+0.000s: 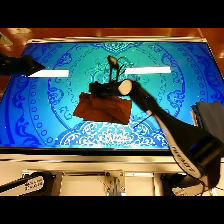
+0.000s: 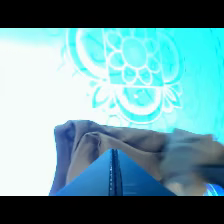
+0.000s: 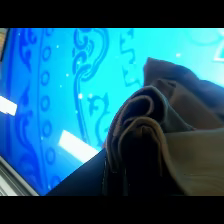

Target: Fold the shirts.

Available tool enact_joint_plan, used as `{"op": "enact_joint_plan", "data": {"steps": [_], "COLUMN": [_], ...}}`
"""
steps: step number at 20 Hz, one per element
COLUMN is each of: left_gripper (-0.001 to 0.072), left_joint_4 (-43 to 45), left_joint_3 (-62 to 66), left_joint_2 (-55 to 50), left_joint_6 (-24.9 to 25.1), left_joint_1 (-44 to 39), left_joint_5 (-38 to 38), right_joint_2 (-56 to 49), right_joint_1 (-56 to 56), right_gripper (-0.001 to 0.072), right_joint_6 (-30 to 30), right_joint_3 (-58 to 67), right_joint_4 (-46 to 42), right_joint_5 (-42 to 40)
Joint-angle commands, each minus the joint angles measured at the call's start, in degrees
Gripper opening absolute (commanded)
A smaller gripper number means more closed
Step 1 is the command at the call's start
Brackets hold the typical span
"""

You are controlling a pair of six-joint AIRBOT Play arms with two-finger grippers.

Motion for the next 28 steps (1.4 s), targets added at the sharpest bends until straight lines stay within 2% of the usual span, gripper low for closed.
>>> {"op": "enact_joint_plan", "data": {"steps": [1, 2, 3, 5, 8, 11, 13, 15, 16, 17, 18, 20, 22, 24, 28], "left_gripper": [0.0031, 0.0031, 0.0031, 0.0031, 0.0031, 0.0031, 0.0031, 0.0031, 0.0031, 0.0031, 0.0031, 0.0031, 0.0031, 0.0031, 0.0031], "left_joint_4": [0.63, 0.59, 0.48, 0.28, 0.28, 0.46, 0.46, 0.48, 0.48, 0.48, 0.46, 0.46, 0.46, 0.46, 0.44], "left_joint_3": [0.02, 0.02, 0.02, 0.02, 0.00, 0.00, 0.00, 0.00, 0.00, 0.00, 0.00, 0.00, 0.00, 0.00, 0.00], "left_joint_2": [4.96, 5.46, 5.68, 5.53, 5.22, 5.22, 5.22, 5.22, 5.22, 5.22, 5.22, 5.22, 5.22, 5.22, 5.22], "left_joint_6": [0.15, 0.17, 0.20, 0.24, 0.63, 0.68, 1.66, 1.70, 1.70, 1.70, 1.68, 1.68, 1.66, 1.66, 1.66], "left_joint_1": [2.89, 2.62, 2.47, 1.73, 0.85, 0.87, 0.87, 0.87, 0.87, 0.87, 0.87, 0.87, 0.87, 0.87, 0.87], "left_joint_5": [-4.61, -4.90, -4.87, -4.76, -4.72, -4.74, -4.81, -4.81, -4.81, -4.81, -4.81, -4.81, -4.83, -4.83, -4.81], "right_joint_2": [-9.53, -10.97, -12.02, -12.90, -12.24, -8.72, -4.76, -0.57, 1.01, 1.81, 1.95, 1.77, 1.18, -0.70, -5.88], "right_joint_1": [6.08, 6.97, 7.82, 8.72, 6.78, -0.35, -6.86, -13.81, -17.20, -19.93, -22.53, -26.38, -27.56, -26.80, -23.80], "right_gripper": [0.0068, 0.0071, 0.0157, 0.0531, 0.0536, 0.0536, 0.0536, 0.0538, 0.0641, 0.0670, 0.0670, 0.0670, 0.0670, 0.0670, 0.0669], "right_joint_6": [-0.02, -0.13, -0.11, -0.11, -0.59, -2.01, -1.38, 3.91, 7.58, 9.68, 9.92, 8.57, 6.64, 5.33, -1.73], "right_joint_3": [0.07, 0.07, 0.07, 0.07, 0.07, 0.07, 0.07, 0.04, 0.02, -0.26, -1.07, -5.29, -10.88, -13.94, -14.40], "right_joint_4": [14.38, 18.14, 20.57, 22.38, 22.29, 17.07, 5.81, -10.95, -20.17, -26.01, -27.15, -19.87, -11.02, -6.05, 5.01], "right_joint_5": [-15.78, -17.29, -17.84, -16.72, -12.35, 0.39, 14.16, 30.03, 37.88, 43.43, 46.64, 44.81, 37.42, 32.50, 28.55]}}
